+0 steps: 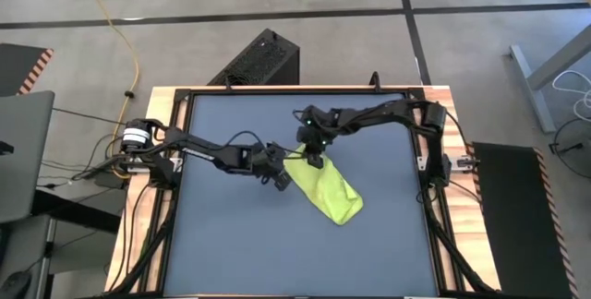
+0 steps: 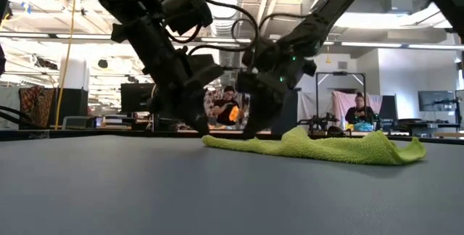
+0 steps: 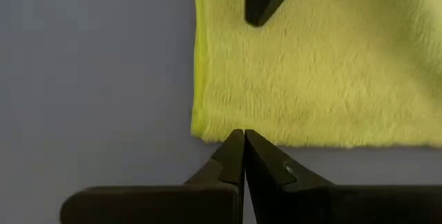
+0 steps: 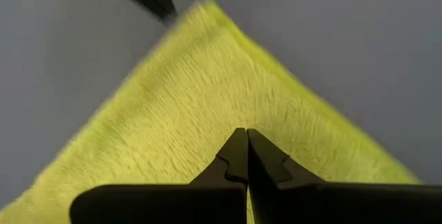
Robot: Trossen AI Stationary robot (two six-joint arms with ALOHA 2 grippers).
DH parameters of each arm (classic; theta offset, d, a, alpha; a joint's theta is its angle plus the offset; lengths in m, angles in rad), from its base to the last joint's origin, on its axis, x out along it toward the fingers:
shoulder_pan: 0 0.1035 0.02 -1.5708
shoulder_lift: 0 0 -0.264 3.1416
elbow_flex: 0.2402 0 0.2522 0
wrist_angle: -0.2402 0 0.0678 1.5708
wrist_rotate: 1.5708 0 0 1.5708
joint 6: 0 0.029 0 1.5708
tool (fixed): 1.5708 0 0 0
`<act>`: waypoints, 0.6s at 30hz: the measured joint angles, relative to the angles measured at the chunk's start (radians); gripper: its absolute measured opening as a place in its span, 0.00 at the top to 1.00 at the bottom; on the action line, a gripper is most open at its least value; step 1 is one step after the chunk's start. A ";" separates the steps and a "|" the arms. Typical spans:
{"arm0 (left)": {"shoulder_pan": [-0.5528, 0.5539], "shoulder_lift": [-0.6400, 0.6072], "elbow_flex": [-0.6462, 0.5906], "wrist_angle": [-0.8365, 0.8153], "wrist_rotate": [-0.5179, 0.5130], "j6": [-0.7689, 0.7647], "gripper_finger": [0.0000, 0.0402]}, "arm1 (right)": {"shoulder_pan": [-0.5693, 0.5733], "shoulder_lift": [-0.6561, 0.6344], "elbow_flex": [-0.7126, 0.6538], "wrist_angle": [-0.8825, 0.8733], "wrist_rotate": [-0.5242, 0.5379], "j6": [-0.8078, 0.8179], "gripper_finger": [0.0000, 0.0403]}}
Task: Roll towel into tight, uniform cylinder
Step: Roll the green towel
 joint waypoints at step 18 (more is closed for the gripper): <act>-0.002 0.000 0.000 0.090 -0.038 0.036 1.00 | -0.251 -0.281 -0.141 0.024 0.205 0.300 0.96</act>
